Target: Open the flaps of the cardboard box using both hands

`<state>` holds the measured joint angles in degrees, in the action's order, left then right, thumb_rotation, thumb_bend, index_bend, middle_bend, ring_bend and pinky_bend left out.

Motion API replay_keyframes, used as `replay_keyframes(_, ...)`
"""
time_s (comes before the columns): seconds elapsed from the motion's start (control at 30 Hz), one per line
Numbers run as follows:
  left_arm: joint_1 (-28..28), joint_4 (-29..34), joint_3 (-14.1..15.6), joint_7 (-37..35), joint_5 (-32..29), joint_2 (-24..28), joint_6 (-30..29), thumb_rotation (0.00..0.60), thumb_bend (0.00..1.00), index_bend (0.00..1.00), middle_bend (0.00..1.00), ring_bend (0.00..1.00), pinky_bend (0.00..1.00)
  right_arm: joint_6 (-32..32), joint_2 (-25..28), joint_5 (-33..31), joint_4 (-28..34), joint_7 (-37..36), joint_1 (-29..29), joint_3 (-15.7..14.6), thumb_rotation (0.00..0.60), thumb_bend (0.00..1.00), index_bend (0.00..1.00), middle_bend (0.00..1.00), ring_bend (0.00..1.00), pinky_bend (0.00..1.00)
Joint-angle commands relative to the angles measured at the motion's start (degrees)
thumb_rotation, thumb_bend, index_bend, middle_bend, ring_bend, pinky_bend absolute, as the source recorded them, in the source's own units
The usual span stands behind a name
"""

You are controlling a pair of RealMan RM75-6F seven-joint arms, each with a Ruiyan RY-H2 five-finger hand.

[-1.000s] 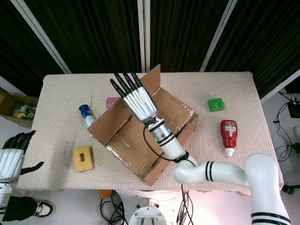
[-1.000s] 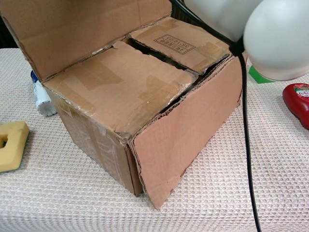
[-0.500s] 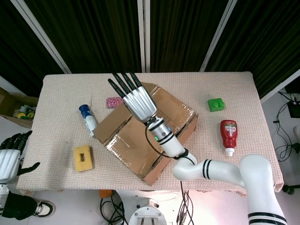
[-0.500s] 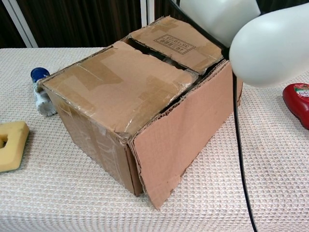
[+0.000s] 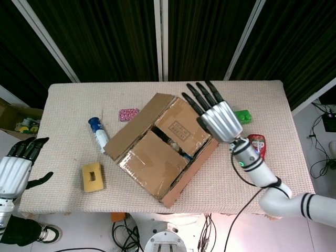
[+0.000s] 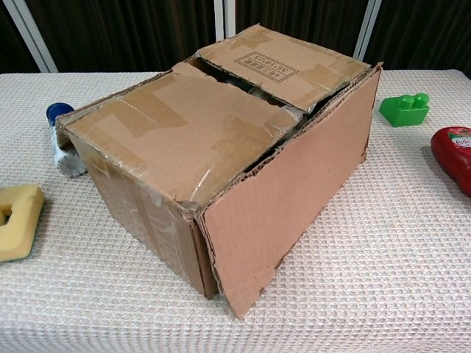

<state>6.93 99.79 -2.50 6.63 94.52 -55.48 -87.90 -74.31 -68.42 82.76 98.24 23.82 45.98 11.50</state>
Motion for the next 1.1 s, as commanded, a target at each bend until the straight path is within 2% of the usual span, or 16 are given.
replay_keyframes(0.03, 3.1, 4.1, -1.7, 2.2, 1.2, 2.4, 2.7, 0.502, 0.11, 0.12, 0.18, 0.13, 0.20, -9.2, 8.4, 5.0, 3.1, -7.7, -11.5, -7.0, 0.600, 0.36, 0.00, 0.00, 0.00, 0.00)
replay_keyframes(0.3, 13.1, 10.8, -5.8, 5.5, 1.3, 3.7, 13.9, 0.465, 0.09, 0.14, 0.20, 0.13, 0.20, -19.5, 10.0, 5.2, -5.4, -21.6, -23.5, -10.0, 0.600, 0.36, 0.00, 0.00, 0.00, 0.00)
replay_keyframes(0.33, 14.9, 11.4, -6.6, 5.9, 0.7, 3.5, 16.0, 0.444, 0.09, 0.14, 0.21, 0.13, 0.20, -20.8, 9.7, 5.3, -7.0, -23.3, -24.9, -10.0, 0.600, 0.36, 0.00, 0.00, 0.00, 0.00)
replay_keyframes(0.4, 18.2, 12.2, -7.9, 6.3, -0.3, 2.8, 19.8, 0.381, 0.09, 0.15, 0.21, 0.13, 0.20, -22.8, 9.4, 5.2, -9.3, -26.1, -27.1, -10.0, 0.600, 0.36, 0.00, 0.00, 0.00, 0.00)
replay_keyframes(0.67, 30.6, 12.8, -12.6, 2.4, -7.7, 0.1, 34.3, 0.004, 0.09, 0.20, 0.24, 0.13, 0.20, -26.5, 9.6, 4.8, -14.3, -33.3, -31.9, -8.7, 0.600, 0.37, 0.00, 0.00, 0.00, 0.00)
replay_keyframes(0.83, 37.1, 11.8, -14.1, -1.1, -12.4, -2.2, 42.1, 0.000, 0.12, 0.23, 0.24, 0.13, 0.20, -26.7, 9.5, 5.0, -15.8, -35.1, -33.2, -7.8, 0.600, 0.37, 0.00, 0.00, 0.00, 0.00)
replay_keyframes(1.1, 43.2, 6.7, -14.3, -3.1, -16.0, -8.9, 46.1, 0.000, 0.12, 0.24, 0.26, 0.13, 0.20, -25.9, 8.3, 6.0, -17.5, -35.0, -34.0, -6.7, 0.600, 0.37, 0.00, 0.00, 0.00, 0.00)
